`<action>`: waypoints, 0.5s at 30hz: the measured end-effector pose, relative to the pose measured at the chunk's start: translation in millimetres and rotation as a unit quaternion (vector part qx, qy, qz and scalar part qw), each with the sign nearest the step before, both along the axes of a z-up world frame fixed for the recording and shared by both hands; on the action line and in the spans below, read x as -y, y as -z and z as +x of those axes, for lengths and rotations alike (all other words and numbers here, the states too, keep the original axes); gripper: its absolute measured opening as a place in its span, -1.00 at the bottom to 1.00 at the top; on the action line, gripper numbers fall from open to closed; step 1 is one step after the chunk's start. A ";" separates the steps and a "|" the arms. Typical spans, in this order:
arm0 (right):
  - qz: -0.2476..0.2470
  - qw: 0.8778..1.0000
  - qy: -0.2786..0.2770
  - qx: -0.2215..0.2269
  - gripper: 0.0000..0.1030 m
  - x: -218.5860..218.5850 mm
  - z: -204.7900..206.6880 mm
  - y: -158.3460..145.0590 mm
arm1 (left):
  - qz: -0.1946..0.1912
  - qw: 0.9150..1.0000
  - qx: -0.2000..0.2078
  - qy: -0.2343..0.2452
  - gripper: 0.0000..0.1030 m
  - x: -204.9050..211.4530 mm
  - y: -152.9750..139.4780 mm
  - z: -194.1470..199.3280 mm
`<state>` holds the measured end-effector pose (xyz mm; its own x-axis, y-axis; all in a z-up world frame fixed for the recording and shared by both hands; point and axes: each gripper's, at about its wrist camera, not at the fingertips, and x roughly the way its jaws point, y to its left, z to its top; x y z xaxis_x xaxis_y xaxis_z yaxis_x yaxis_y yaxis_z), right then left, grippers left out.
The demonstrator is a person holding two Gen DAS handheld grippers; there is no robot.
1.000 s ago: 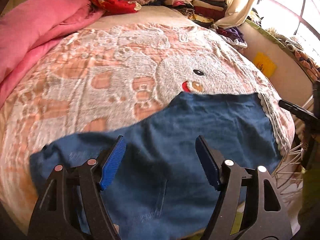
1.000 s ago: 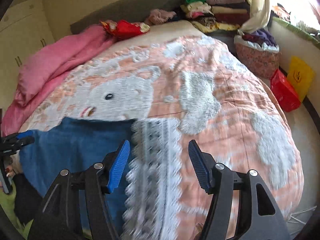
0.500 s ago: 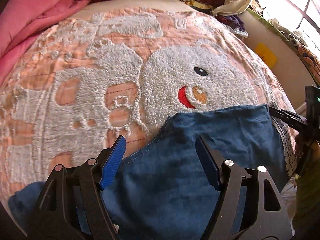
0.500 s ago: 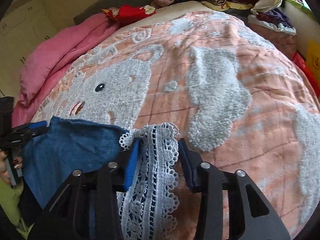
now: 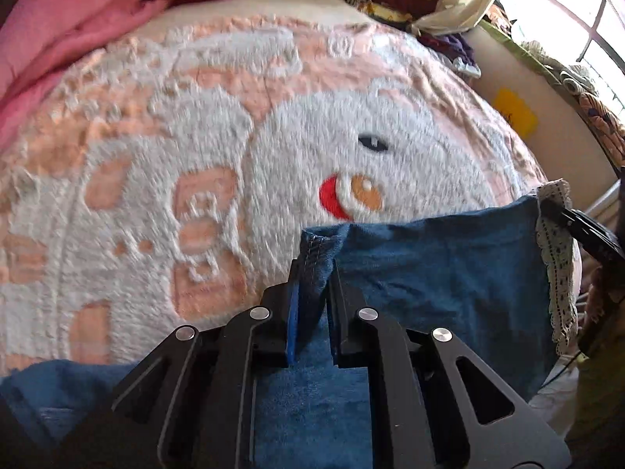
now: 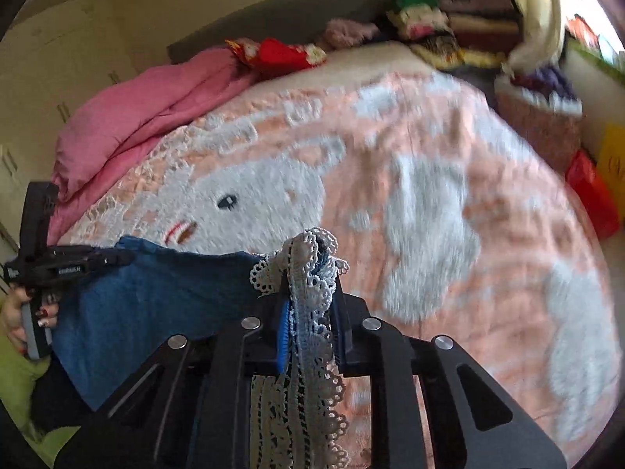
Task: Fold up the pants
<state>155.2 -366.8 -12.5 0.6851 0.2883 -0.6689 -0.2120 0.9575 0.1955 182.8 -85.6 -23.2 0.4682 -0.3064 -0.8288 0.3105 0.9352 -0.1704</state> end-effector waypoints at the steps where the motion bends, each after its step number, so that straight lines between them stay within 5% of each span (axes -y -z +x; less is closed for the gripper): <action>1: -0.009 1.000 -0.003 0.005 -0.69 -2.4 2.1 -4.3 | -0.003 1.000 0.004 -0.003 -0.89 -0.4 -4.7 1.5; 6: -0.035 0.999 -0.002 0.009 -0.69 -0.4 22.5 -11.6 | 0.008 1.000 0.016 -0.014 -0.89 3.9 -8.1 14.1; 15: -0.062 0.996 0.008 -0.056 -0.69 0.8 50.0 38.3 | 0.027 0.999 0.019 -0.012 -0.79 8.0 25.1 16.9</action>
